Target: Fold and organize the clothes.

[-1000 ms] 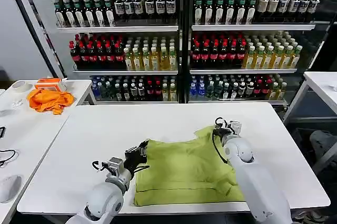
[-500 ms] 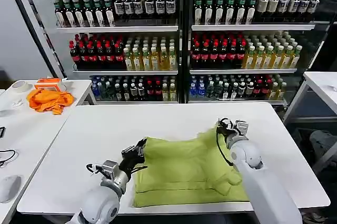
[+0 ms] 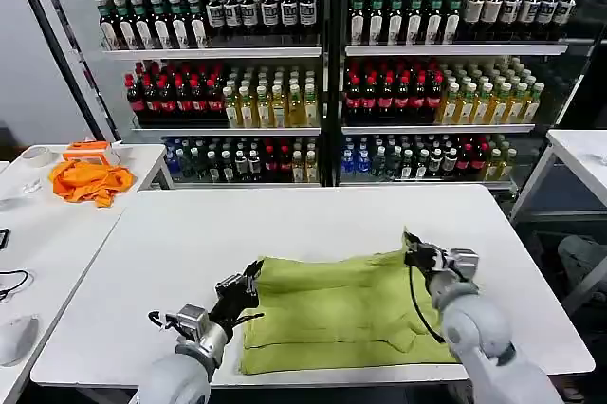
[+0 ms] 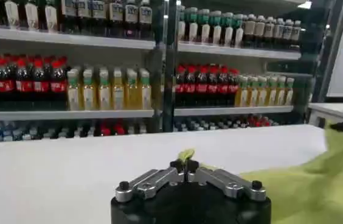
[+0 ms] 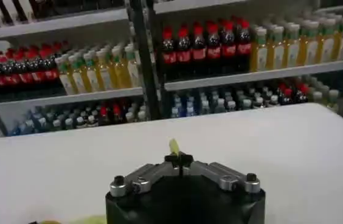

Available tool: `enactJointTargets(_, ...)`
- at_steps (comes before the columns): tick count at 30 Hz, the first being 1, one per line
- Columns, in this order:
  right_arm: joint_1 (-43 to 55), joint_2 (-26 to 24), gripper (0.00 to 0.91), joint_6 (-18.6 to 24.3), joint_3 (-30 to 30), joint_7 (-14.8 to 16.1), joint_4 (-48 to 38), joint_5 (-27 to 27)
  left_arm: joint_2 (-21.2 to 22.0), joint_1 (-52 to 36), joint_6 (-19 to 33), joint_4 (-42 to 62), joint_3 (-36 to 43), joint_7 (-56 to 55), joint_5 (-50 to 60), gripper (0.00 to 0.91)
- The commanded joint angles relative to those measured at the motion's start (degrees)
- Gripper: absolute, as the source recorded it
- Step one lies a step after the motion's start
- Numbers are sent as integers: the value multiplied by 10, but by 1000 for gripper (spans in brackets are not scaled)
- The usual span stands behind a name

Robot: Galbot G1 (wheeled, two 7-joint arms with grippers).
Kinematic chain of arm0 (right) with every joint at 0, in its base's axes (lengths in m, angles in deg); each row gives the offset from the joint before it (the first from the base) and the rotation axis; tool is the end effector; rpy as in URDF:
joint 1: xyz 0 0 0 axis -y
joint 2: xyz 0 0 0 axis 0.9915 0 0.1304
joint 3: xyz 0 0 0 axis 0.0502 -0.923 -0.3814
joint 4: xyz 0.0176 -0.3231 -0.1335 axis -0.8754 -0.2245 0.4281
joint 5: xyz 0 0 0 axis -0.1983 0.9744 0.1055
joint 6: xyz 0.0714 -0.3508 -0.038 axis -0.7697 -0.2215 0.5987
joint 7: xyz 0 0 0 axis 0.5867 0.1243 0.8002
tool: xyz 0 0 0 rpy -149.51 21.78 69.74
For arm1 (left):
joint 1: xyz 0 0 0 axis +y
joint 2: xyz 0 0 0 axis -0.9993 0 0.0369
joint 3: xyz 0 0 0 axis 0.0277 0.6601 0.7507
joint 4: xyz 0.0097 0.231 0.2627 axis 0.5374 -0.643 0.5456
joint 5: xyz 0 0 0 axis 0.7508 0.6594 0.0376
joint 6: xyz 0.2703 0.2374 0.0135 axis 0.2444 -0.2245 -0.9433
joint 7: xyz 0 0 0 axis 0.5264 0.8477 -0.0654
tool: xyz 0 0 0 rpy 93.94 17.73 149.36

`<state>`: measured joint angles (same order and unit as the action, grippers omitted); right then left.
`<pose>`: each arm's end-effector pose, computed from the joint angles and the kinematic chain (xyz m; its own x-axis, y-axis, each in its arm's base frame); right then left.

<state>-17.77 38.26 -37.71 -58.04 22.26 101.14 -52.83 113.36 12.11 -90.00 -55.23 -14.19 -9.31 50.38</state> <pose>0.2792 -0.0664 -0.2146 -0.9300 -0.0690 0.3610 -0.0355 0.9945 0.0986 0.2471 -0.0034 -0.2819 -0.9142 0.3169 0.2528 0.3058 0.9485 -0.0831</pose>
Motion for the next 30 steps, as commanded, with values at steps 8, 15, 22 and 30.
enactJointTargets(8, -146, 5, 0, 5, 70, 5, 61, 1, 24, 110, 12, -9, -12, -7, 47, 20)
enactJointTargets(15, -119, 14, 0, 7, 41, 1, 7, 8, 26, 85, 8, 28, -11, -12, 59, 20)
enactJointTargets(22, -99, 25, 907, -2, 15, -9, -24, 14, 30, 64, 4, 46, -7, -10, 67, 907)
enactJointTargets(30, -114, 26, 907, 14, 24, 6, -3, 38, 49, 88, 5, 25, -13, -17, 69, 907)
